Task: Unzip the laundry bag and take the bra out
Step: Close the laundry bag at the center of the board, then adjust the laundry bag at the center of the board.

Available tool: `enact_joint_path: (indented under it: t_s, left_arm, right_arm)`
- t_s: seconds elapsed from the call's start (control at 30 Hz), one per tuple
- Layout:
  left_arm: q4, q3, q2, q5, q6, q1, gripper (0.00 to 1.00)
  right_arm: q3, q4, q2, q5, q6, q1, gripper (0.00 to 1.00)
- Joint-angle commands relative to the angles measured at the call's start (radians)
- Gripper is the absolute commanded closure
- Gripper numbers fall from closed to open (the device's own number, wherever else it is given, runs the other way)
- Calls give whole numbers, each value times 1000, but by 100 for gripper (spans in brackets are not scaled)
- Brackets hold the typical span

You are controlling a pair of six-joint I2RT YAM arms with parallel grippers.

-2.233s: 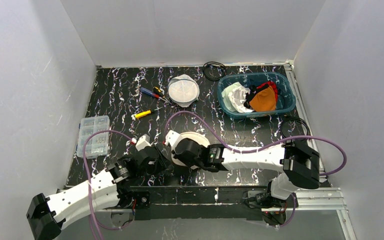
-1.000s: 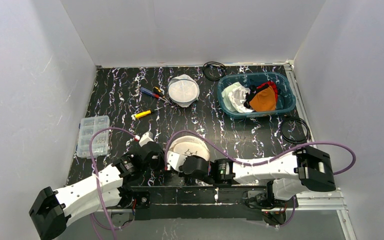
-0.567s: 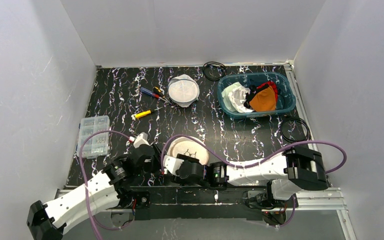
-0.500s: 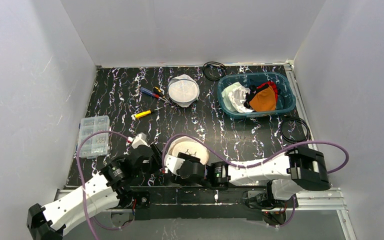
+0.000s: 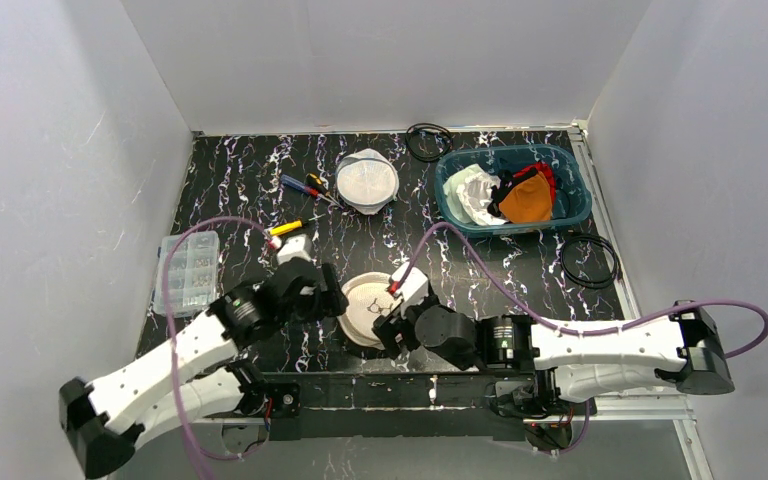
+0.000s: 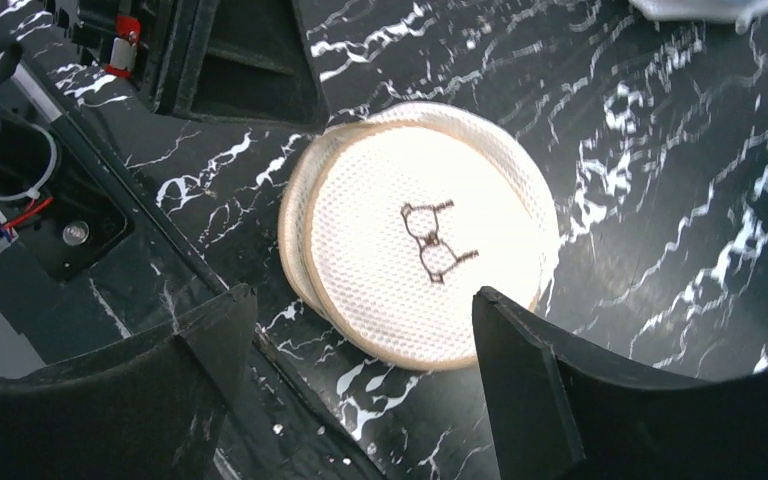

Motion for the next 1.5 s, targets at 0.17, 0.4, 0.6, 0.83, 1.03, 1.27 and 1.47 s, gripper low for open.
enact_joint_path:
  t_s: [0.17, 0.4, 0.6, 0.83, 1.03, 1.27, 1.47]
  left_arm:
    - [-106, 228, 393, 27, 210, 6, 34]
    - [-86, 251, 475, 44, 206, 6, 37]
    - [-54, 212, 574, 57, 205, 6, 43]
    - [7, 159, 581, 63, 195, 7, 64]
    - [55, 89, 531, 49, 185, 7, 88]
    - [94, -8, 416, -6, 161, 7, 100]
    - [182, -129, 315, -8, 114, 11, 100]
  right_arm:
    - [-61, -158, -94, 123, 351, -4, 15]
    - [-129, -147, -145, 118, 402, -6, 15]
    - [-150, -178, -183, 122, 435, -6, 15]
    - [-169, -181, -219, 124, 448, -6, 16]
    - [-182, -166, -204, 128, 459, -5, 16]
    - [-222, -117, -183, 130, 485, -18, 16]
    - [-342, 133, -176, -175, 523, -223, 16]
